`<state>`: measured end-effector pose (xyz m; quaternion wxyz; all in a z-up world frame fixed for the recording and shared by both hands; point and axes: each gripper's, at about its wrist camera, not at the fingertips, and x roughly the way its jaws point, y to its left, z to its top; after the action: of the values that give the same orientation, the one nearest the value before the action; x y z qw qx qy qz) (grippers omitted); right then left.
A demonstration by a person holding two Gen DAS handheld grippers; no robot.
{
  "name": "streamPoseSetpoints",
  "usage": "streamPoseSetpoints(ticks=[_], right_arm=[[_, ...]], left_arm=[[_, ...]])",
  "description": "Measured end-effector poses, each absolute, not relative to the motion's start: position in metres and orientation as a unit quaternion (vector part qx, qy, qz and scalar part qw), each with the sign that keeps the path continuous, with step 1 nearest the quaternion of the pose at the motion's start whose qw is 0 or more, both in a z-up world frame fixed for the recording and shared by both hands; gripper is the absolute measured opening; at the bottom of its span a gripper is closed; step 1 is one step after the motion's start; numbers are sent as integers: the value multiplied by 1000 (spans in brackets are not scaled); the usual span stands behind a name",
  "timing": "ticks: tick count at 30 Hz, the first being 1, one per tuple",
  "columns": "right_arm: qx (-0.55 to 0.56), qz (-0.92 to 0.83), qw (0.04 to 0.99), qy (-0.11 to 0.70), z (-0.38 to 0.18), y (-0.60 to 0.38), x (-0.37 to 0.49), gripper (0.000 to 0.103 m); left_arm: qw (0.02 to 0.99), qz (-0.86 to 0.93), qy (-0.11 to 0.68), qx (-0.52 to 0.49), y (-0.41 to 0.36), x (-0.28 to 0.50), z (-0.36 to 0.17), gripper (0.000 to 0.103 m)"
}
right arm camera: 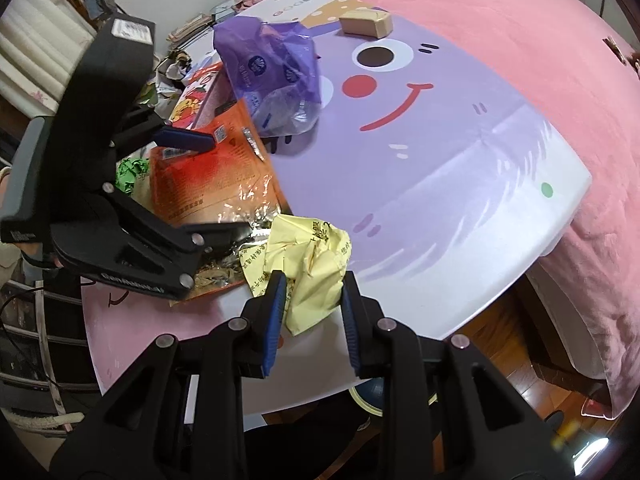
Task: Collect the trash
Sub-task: 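Grasp the orange snack bag with the left gripper while right holds yellow paper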
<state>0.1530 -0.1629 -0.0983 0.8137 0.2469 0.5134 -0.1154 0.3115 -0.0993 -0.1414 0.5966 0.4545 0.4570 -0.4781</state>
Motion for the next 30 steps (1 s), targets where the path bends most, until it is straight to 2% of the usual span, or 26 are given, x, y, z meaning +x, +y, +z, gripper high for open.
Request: streamPoseSetpoints(ticks=[6, 10, 16, 23, 30], right_arm=[[259, -124, 809, 513, -100, -170, 146, 24], [266, -125, 809, 510, -100, -173, 144, 24], [263, -118, 811, 508, -96, -178, 150, 24], [251, -99, 820, 505, -83, -183, 160, 24], [222, -55, 826, 516, -88, -185, 181, 24]], left_arm=[[574, -483, 461, 474, -97, 303, -150, 88], [589, -477, 483, 438, -97, 313, -145, 78], [607, -456, 504, 412, -82, 313, -141, 76], [675, -410, 531, 307, -45, 314, -92, 76], [732, -292, 595, 157, 21, 316, -71, 76]])
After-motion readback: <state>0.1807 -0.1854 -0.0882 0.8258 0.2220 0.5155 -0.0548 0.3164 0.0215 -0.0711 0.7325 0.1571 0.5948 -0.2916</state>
